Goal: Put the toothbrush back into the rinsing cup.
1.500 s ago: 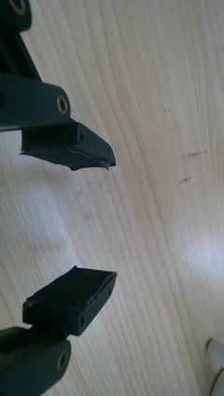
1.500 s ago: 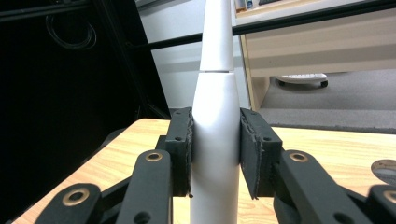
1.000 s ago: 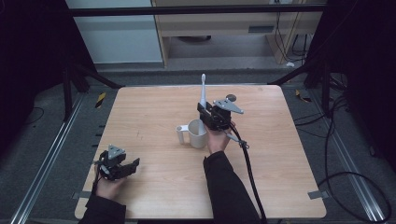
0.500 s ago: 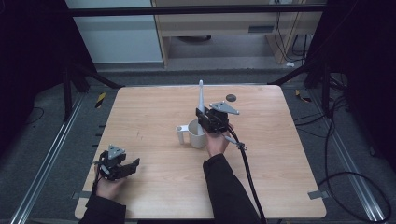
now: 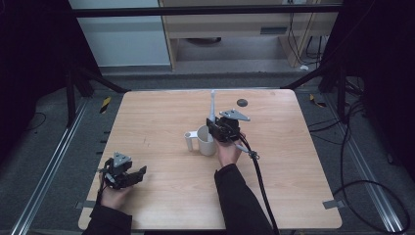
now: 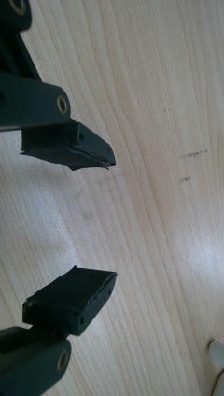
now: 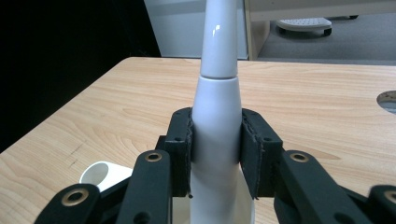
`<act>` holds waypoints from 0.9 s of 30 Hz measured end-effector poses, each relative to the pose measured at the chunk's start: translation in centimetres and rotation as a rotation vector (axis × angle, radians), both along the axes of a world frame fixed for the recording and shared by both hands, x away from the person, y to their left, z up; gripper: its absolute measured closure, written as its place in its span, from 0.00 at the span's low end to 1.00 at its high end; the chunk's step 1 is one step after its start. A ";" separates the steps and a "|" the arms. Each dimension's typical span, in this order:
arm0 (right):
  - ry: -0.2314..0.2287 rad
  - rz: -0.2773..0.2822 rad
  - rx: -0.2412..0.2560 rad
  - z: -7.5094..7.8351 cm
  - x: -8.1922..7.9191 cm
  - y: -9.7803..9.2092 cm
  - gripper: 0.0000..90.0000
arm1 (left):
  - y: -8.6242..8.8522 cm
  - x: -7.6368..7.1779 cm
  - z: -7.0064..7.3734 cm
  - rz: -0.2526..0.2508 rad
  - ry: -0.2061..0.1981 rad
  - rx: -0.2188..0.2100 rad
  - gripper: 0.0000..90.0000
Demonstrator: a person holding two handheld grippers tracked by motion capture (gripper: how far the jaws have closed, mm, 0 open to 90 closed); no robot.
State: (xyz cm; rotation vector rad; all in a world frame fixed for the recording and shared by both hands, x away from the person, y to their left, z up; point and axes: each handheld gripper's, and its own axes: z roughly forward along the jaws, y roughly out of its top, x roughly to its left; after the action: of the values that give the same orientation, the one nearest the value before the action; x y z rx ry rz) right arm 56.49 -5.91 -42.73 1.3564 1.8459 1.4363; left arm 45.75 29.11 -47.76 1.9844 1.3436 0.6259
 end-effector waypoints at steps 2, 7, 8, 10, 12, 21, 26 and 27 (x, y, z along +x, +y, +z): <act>0.010 -0.001 -0.007 -0.1 0.0 0.0 0.74 | 0.0 0.0 0.0 0.000 0.000 0.000 0.41; 0.023 0.000 -0.018 -0.2 0.1 0.0 0.74 | 0.0 0.0 0.0 0.000 0.000 0.001 0.41; 0.023 0.000 -0.018 -0.2 0.1 0.0 0.74 | 0.0 0.0 0.0 0.000 0.000 0.001 0.41; 0.031 -0.001 -0.027 -0.3 0.1 0.0 0.74 | 0.0 0.0 0.0 0.000 0.000 0.001 0.41; 0.034 -0.002 -0.028 -0.4 0.1 -0.1 0.74 | 0.0 0.0 0.0 0.000 0.001 0.000 0.41; 0.036 0.001 -0.029 -0.7 0.0 -0.3 0.74 | 0.0 0.0 0.0 0.000 0.000 0.001 0.41; 0.028 0.003 -0.034 -0.7 -0.1 -0.3 0.70 | 0.0 0.0 0.0 -0.001 0.001 0.001 0.41; 0.028 0.003 -0.034 -0.7 -0.1 -0.3 0.70 | 0.0 0.0 0.0 -0.001 0.001 0.001 0.41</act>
State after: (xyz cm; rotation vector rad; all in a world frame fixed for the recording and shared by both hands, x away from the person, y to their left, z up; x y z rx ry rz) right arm 56.36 -6.24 -43.40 1.3652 1.8820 1.3874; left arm 45.74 29.07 -47.77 1.9862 1.3431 0.6260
